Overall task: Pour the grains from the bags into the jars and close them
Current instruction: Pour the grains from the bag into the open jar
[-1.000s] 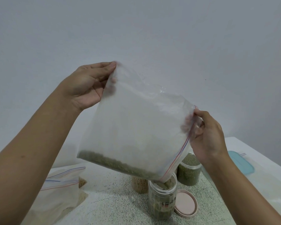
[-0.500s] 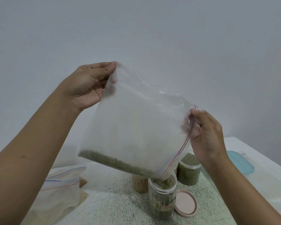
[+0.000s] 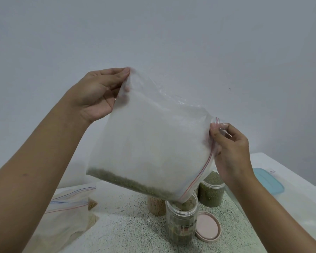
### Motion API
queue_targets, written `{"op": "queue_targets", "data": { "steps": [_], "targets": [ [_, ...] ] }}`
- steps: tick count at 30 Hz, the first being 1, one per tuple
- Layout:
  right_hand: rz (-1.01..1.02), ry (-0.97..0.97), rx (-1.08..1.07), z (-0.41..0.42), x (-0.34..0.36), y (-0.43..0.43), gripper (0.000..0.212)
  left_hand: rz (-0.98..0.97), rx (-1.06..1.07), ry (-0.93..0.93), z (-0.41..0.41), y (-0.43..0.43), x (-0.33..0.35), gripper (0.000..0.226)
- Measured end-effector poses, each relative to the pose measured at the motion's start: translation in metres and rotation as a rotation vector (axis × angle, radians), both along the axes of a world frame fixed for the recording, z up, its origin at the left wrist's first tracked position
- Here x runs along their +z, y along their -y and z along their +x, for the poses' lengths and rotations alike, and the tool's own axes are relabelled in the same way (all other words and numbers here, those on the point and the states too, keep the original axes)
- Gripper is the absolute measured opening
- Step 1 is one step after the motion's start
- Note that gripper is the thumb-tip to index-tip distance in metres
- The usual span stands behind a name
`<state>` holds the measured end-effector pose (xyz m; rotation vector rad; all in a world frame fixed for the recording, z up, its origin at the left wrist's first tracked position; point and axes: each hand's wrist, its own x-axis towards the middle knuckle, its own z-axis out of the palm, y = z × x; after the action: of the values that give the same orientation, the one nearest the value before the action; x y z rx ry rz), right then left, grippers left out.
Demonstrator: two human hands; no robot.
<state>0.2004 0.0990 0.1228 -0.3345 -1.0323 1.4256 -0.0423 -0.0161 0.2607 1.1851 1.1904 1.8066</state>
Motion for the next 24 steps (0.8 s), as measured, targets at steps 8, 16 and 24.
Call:
{"op": "queue_targets", "data": {
  "steps": [8,16,24],
  "targets": [
    [0.023,-0.031,-0.019,0.0011,-0.0001,-0.0012,0.025,-0.013,0.009,-0.009,0.0008,-0.0019,-0.0042,0.018],
    [0.028,-0.023,-0.032,0.0014,0.0012,0.0004,0.027,-0.022,0.007,-0.014,0.0011,-0.0031,-0.0062,0.015],
    [-0.018,-0.029,-0.026,0.0014,-0.0016,-0.0024,0.019,-0.015,0.005,-0.040,0.0048,-0.0045,-0.0029,0.016]
  ]
}}
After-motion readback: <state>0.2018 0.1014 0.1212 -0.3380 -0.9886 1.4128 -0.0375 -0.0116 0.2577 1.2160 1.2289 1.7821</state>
